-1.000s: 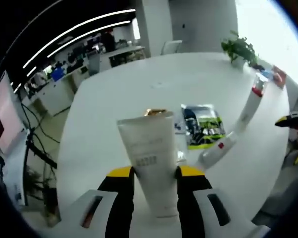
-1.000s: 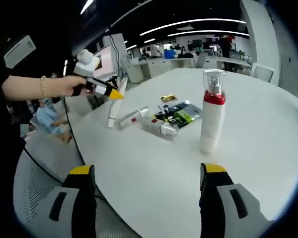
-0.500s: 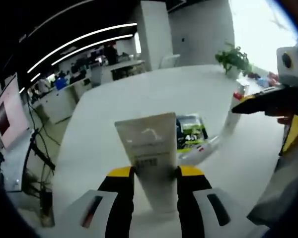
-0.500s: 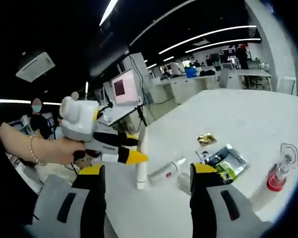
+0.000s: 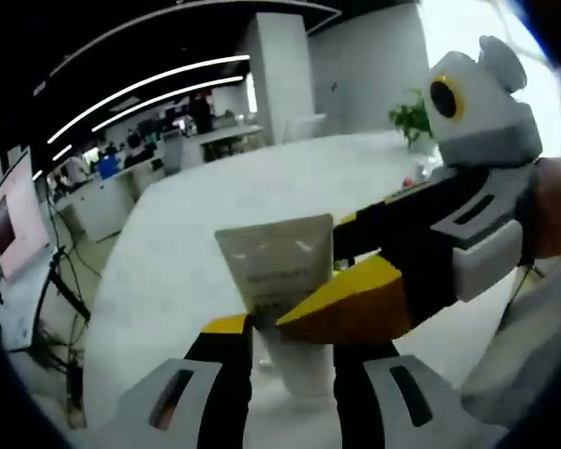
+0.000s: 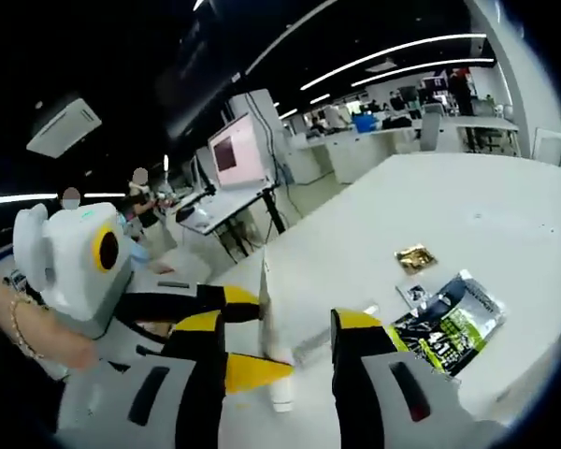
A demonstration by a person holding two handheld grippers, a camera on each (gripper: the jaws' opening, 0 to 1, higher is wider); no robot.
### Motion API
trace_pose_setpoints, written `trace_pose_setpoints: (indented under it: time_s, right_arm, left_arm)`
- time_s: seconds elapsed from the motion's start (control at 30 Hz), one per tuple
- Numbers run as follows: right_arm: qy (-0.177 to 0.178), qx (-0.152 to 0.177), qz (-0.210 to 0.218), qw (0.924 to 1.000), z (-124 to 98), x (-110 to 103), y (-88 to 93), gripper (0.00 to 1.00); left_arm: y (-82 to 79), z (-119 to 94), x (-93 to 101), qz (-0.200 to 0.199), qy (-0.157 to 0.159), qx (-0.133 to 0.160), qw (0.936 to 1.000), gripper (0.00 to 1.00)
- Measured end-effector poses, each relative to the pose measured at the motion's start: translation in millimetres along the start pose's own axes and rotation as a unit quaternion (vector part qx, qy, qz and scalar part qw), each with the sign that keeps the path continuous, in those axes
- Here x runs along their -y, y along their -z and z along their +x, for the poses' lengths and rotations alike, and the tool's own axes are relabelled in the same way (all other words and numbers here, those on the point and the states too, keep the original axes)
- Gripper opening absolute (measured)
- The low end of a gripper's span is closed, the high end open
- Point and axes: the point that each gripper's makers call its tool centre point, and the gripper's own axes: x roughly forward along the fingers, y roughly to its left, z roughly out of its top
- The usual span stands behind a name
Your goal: Arrange the skincare products in the storage area until every visible bottle or jar stands upright without overlapping.
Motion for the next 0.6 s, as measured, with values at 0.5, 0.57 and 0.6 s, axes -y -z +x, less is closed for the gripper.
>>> trace_pose_setpoints:
  time_s: [0.5, 0.57, 0.6]
  right_arm:
    - [0.02, -0.01, -0.03, 0.9993, -12, 12, 10.3, 0.13]
    - [0.023, -0.012, -0.043, 0.9987, -12, 12, 10.9, 0.12]
    - [0.025, -0.014, -0.053, 0.9982, -13, 12, 11.5, 0.12]
  left_arm:
    - [-8.1, -2, 28.5, 0.021, 0.029, 0.007, 0.9993, 0.33]
    - [-8.9, -2, 31.1, 0.023, 0.033, 0.007, 0.9992, 0.33]
    - [-9.0, -2, 31.8, 0.026, 0.034, 0.007, 0.999, 0.33]
